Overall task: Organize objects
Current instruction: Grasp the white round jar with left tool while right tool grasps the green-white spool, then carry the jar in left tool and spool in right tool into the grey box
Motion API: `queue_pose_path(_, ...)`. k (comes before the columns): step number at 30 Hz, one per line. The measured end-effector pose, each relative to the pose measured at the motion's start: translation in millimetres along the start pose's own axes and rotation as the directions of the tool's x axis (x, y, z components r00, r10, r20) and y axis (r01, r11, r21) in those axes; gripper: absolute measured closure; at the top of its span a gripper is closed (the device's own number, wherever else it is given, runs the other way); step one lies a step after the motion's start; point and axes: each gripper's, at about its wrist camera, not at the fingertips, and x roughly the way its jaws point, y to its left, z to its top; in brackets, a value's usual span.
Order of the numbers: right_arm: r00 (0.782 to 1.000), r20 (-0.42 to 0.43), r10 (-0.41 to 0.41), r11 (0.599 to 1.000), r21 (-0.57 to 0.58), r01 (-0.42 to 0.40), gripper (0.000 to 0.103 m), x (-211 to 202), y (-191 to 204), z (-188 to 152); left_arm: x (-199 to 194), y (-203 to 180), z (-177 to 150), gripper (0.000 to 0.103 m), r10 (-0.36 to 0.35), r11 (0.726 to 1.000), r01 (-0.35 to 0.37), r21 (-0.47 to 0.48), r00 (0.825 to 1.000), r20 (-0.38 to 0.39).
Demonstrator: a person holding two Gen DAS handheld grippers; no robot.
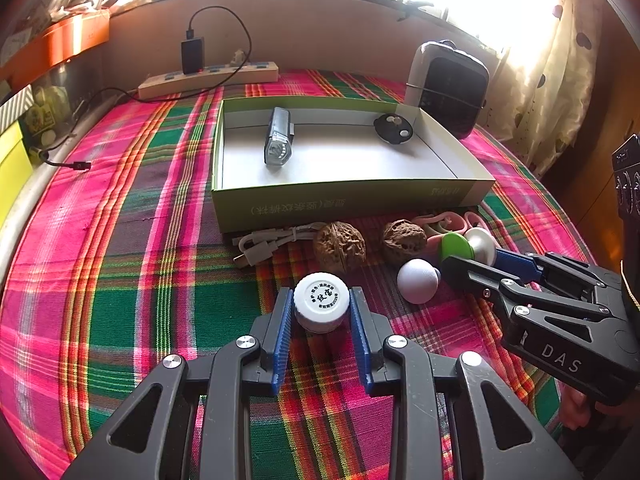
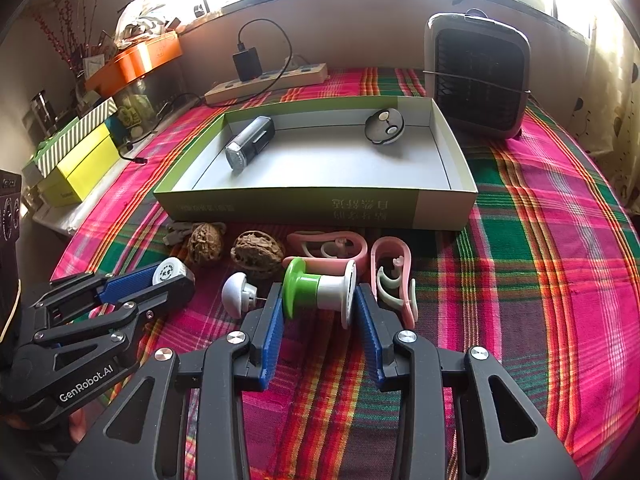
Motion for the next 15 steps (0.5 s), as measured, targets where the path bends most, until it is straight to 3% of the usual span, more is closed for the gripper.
queue_pose_path(15,1.000,0.013,0.006,1.000,-0.015,-0.006,0.067,-3.5,1.6,1.7,-2.6,-3.5,0.4,0.078,0.016,1.000,-0.016,0.014,1.000,0.003)
